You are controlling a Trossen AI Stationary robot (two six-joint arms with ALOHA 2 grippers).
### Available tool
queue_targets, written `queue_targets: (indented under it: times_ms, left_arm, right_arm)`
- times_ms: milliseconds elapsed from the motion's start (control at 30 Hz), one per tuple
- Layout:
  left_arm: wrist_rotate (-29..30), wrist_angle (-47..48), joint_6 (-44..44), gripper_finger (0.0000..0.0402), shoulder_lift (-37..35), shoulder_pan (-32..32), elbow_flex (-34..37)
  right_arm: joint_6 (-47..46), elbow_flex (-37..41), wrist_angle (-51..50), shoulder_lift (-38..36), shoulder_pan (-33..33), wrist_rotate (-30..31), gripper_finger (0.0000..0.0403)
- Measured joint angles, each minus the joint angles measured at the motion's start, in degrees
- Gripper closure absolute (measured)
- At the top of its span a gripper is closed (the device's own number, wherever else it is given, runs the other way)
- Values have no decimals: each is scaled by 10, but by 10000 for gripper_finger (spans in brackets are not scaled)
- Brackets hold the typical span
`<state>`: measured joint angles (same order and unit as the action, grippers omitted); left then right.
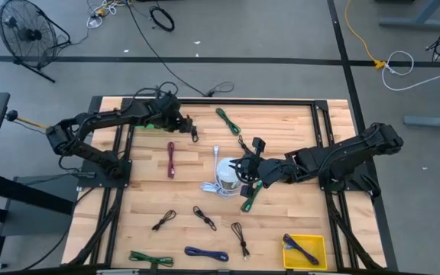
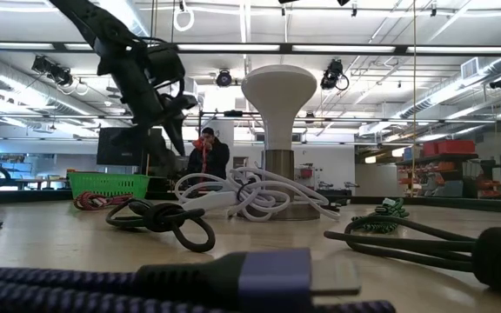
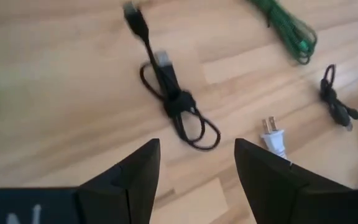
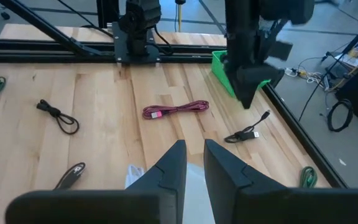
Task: Pick & Place USB Port
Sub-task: Put the plain black charger cable into the green basket
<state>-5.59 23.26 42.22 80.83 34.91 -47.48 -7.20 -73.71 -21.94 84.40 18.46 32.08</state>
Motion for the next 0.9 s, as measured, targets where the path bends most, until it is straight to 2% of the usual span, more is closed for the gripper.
queue_targets:
  times_ms: [300, 467, 633, 900]
  left_arm:
    - [50, -41, 91, 191, 68, -56, 0]
    - [68, -108, 115, 191, 118, -54, 0]
    - [72, -127, 127, 191, 168, -48, 0]
    - [88, -205, 127, 191, 200, -41, -1]
  right_arm:
    - [19, 0, 0, 0, 0, -37, 346]
    - [18, 0, 0, 0, 6, -46, 346]
    - [18, 0, 0, 0, 22, -46, 346]
    - [17, 0, 0, 0, 32, -45, 346]
